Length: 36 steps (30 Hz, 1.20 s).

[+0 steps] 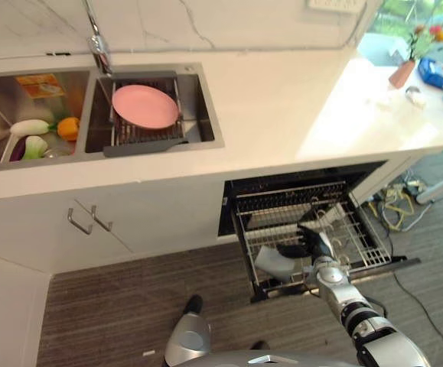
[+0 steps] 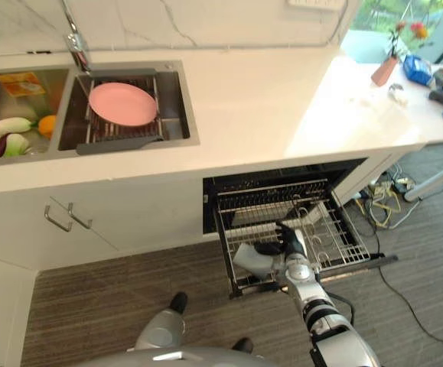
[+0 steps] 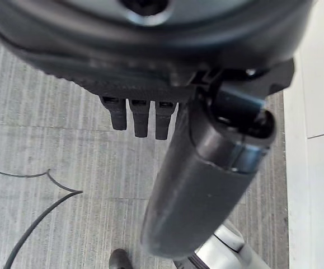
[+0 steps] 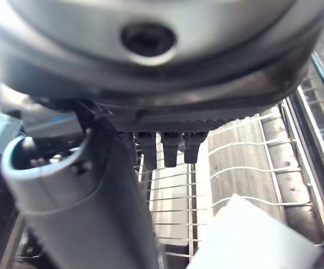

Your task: Place the dishes in the dishwasher.

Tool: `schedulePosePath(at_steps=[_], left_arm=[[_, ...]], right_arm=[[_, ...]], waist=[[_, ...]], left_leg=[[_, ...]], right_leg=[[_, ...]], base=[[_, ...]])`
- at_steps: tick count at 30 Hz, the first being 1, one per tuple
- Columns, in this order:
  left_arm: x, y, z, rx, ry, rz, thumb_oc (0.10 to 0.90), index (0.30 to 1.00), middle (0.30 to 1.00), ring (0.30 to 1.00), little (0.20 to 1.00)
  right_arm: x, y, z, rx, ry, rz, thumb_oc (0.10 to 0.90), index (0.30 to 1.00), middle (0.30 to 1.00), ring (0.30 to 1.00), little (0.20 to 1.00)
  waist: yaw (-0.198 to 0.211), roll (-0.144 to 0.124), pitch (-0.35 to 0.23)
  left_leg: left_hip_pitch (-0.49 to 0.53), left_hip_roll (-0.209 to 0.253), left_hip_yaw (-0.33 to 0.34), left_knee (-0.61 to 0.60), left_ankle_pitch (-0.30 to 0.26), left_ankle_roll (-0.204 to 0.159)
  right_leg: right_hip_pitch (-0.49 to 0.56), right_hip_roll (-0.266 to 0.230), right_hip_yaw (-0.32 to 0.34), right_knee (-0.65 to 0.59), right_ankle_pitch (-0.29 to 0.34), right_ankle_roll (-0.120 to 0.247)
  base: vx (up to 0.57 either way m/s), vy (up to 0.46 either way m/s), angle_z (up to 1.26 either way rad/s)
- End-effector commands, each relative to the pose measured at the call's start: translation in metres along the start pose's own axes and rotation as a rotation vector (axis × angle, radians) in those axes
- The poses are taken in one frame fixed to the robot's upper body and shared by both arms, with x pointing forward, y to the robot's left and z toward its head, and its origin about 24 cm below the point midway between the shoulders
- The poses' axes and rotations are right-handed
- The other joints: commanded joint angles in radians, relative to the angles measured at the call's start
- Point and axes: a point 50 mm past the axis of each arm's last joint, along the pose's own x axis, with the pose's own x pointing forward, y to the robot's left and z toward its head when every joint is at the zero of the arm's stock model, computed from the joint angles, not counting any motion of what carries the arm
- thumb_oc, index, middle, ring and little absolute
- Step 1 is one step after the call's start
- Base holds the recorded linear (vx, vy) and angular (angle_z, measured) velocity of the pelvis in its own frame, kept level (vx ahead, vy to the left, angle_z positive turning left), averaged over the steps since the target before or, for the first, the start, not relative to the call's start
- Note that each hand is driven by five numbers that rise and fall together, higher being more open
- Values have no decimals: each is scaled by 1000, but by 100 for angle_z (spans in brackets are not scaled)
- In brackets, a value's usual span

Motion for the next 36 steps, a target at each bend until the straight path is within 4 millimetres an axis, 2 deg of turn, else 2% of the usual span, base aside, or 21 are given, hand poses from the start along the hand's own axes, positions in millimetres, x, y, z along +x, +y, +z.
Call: schedulePosePath(at_steps=[1,4,6,8,10,11,13,14,15,18,19,21,22,23,24,27,28,29,31,34,36], left_arm=[[-2,1,-18,30,47,61,800,900,900,900,900],[-2,-8,-14,44,13,63,800,900,900,900,900],[-3,-10,-16,49,13,62,800,900,900,900,900],[-3,-12,-14,87,-3,59,800,900,900,900,900],[-2,-14,-11,106,-14,54,800,900,900,900,900],[-2,-21,-6,142,-34,26,800,900,900,900,900],[-2,-25,-4,180,-44,8,800,900,900,900,900],[-3,-29,-2,197,-61,-7,800,900,900,900,900],[-3,-28,0,191,-75,-13,800,900,900,900,900],[-2,-27,7,199,-88,-15,800,900,900,900,900],[-2,-25,8,188,-85,-7,800,900,900,900,900],[-1,-24,7,187,-80,-5,800,900,900,900,900],[-1,-23,8,181,-81,-5,800,900,900,900,900],[-1,-22,8,184,-78,-7,800,900,900,900,900],[-1,-22,8,184,-78,-7,800,900,900,900,900],[-1,-24,6,173,-66,-17,800,900,900,900,900],[-1,-26,7,161,-63,-20,800,900,900,900,900],[-1,-26,8,161,-64,-19,800,900,900,900,900],[-1,-27,10,195,-70,-25,800,900,900,900,900],[-1,-29,8,243,-76,-44,800,900,900,900,900],[-1,-27,8,252,-80,-42,800,900,900,900,900]], right_arm=[[-4,-42,59,68,-336,-114,800,900,900,900,900],[-23,-67,70,47,-453,-184,800,900,900,900,900],[-28,-73,74,56,-486,-204,800,900,900,900,900],[-39,-82,88,152,-584,-228,800,900,900,900,900],[-44,-85,94,186,-619,-248,800,900,900,900,900],[-50,-91,103,243,-670,-275,800,900,900,900,900],[-53,-97,107,274,-698,-301,800,900,900,900,900],[-57,-99,111,291,-719,-311,800,900,900,900,900],[-61,-97,114,347,-742,-327,800,900,900,900,900],[-63,-94,119,444,-762,-344,800,900,900,900,900],[-64,-89,126,491,-796,-322,800,900,900,900,900],[-67,-86,131,496,-818,-302,800,900,900,900,900],[-71,-85,136,498,-851,-280,800,900,900,900,900],[-84,-86,152,482,-953,-255,800,900,900,900,900],[-84,-86,152,483,-953,-255,800,900,900,900,900],[-103,-88,165,493,-1076,-252,800,900,900,900,900],[-112,-80,173,530,-1141,-204,800,900,900,900,900],[-112,-80,173,531,-1141,-204,800,900,900,900,900],[-121,-73,179,550,-1192,-135,800,900,900,900,900],[-133,-61,186,529,-1243,-12,800,900,900,900,900],[-125,-49,186,515,-1198,84,800,900,900,900,900]], waist=[[-19,39,-11],[-85,48,-30],[-104,55,-40],[-154,69,-60],[-173,79,-64],[-205,85,-81],[-215,79,-92],[-221,73,-94],[-217,47,-88],[-213,23,-68],[-213,29,-51],[-211,26,-51],[-213,27,-48],[-223,24,-46],[-223,22,-47],[-230,10,-47],[-246,6,-41],[-246,3,-41],[-253,-3,-38],[-248,-11,-64],[-240,-9,-79]], left_leg=[[7,97,15,-152,185,-57],[65,186,135,-192,190,-56],[98,212,171,-191,182,-59],[177,258,176,-141,144,-72],[197,263,155,-134,128,-74],[222,245,161,-140,45,-66],[220,224,177,-129,-1,-54],[221,194,182,-88,-61,-45],[223,120,200,-20,-144,-3],[226,65,216,10,-164,39],[235,51,232,15,-165,70],[242,39,243,5,-157,85],[251,31,248,-2,-155,96],[271,2,247,-28,-147,126],[269,1,247,-31,-143,126],[296,-36,241,-67,-141,146],[314,-48,216,-84,-141,148],[311,-50,216,-85,-136,148],[318,-60,179,-90,-137,145],[315,-51,162,-87,-136,122],[310,-23,158,-51,-145,89]], right_leg=[[29,-91,63,13,-100,81],[12,-136,36,18,-68,103],[2,-154,43,21,-54,111],[-22,-209,61,37,-16,127],[-34,-235,74,55,-3,142],[-46,-290,84,73,22,170],[-56,-332,84,82,48,189],[-72,-370,97,100,76,198],[-93,-435,142,164,115,203],[-133,-477,196,248,172,199],[-180,-466,231,336,177,194],[-195,-454,229,369,157,187],[-203,-418,233,398,124,180],[-230,-332,256,432,59,162],[-231,-332,255,429,62,160],[-254,-221,267,375,13,133],[-290,-153,337,354,-5,135],[-291,-155,337,349,1,134],[-281,-115,415,343,-16,136],[-200,-123,370,259,-27,115],[-151,-110,343,218,-44,104]], base=[[-95,126,31],[-111,206,34],[-82,300,35],[-120,487,12],[-86,417,5],[-83,481,16],[-76,436,30],[-109,638,26],[-104,593,5],[-97,344,-16],[-130,462,6],[-67,295,9],[-23,307,-3],[-24,303,-10],[6,229,-11],[90,66,3],[117,18,-3],[125,-4,-3],[147,-75,50],[152,-123,72],[180,-197,25]])
